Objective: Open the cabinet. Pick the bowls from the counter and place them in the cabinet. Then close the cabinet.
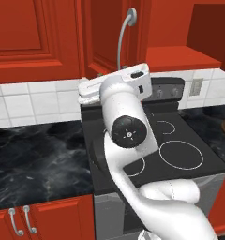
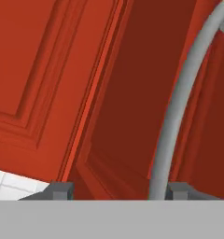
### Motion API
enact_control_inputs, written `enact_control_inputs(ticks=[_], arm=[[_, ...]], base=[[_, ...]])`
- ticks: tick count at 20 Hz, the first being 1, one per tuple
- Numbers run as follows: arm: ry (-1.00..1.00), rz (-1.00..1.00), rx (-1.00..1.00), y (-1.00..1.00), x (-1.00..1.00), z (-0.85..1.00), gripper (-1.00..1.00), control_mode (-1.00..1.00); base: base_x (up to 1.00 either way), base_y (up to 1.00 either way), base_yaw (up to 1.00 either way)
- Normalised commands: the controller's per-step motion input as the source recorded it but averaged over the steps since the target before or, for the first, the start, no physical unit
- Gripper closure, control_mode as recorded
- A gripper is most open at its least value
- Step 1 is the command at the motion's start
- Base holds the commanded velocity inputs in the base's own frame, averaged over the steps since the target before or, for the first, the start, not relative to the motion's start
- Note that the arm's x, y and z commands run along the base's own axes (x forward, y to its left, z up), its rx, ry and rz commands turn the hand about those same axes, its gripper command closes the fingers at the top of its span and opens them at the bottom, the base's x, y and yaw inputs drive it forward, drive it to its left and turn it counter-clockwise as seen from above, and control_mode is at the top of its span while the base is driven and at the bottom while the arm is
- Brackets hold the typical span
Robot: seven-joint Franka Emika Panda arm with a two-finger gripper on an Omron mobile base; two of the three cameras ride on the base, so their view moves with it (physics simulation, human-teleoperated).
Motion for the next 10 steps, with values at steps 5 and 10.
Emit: enact_control_inputs(ticks=[5, 10], arm=[[-0.16, 0.00, 0.10, -0.30, -1.00, 0.35, -1.00, -1.00], [-0.35, -0.06, 0.08, -0.38, -1.00, 0.53, -1.00, -1.00]], base=[[0.00, 0.00, 0.00], [0.00, 0.00, 0.00]])
